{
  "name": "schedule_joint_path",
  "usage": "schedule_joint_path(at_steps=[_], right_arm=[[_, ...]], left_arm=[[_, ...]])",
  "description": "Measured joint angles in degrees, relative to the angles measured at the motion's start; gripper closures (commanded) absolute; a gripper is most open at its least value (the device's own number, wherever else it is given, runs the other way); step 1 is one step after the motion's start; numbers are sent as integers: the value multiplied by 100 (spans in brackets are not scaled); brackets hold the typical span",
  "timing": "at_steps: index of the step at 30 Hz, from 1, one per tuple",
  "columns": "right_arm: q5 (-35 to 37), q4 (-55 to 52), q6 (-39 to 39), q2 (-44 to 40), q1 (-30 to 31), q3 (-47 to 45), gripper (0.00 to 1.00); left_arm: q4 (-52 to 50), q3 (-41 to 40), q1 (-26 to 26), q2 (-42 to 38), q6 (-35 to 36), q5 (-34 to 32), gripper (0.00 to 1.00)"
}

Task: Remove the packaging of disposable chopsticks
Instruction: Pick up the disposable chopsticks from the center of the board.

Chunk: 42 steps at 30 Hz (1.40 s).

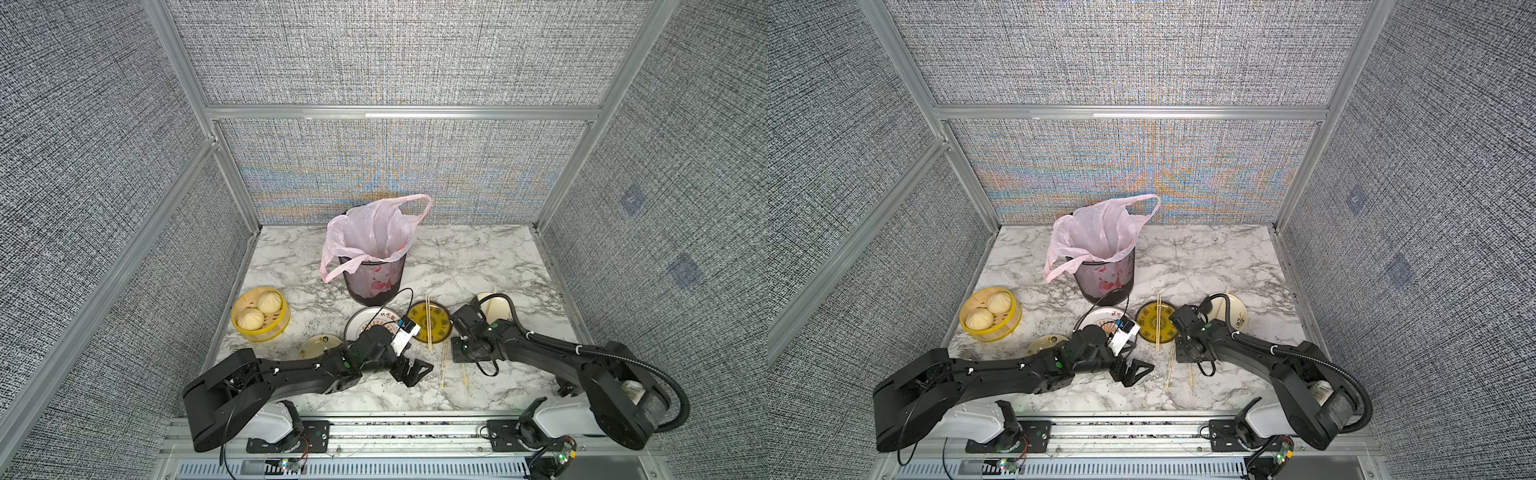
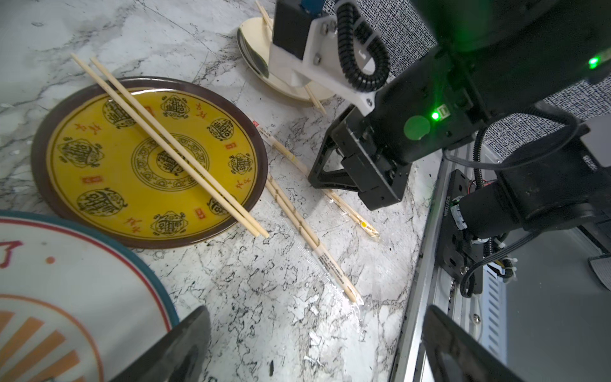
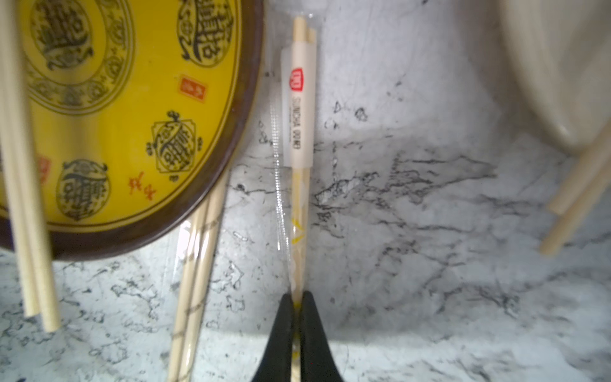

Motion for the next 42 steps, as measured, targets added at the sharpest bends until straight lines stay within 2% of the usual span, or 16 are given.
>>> schedule_joint_path(at_steps=[13, 16, 20, 24, 30, 36, 42], right_arm=[[-42, -83, -151, -1694, -136, -490, 100], [-138, -7, -264, -1956, -164, -481, 100], [-553, 400, -496, -2479, -164, -573, 100], [-1010, 852, -789, -2927, -164, -610, 100], [-1915, 1628, -1296, -3071, -57, -444, 100], [-2677, 2291, -1770, -3123, 273, -328, 100], [-2983, 2444, -2035, -3418, 334, -446, 100]], left_arm=[[129, 433, 0, 35, 74, 7, 1], [201, 472, 0, 33, 144, 9, 6], [-37, 713, 13, -208, 173, 22, 9], [-188, 588, 15, -962, 354, -22, 8], [-398, 638, 35, -1526, 686, -518, 9], [-289, 741, 122, -1526, 761, -693, 23], [96, 721, 170, -1591, 715, -879, 31]])
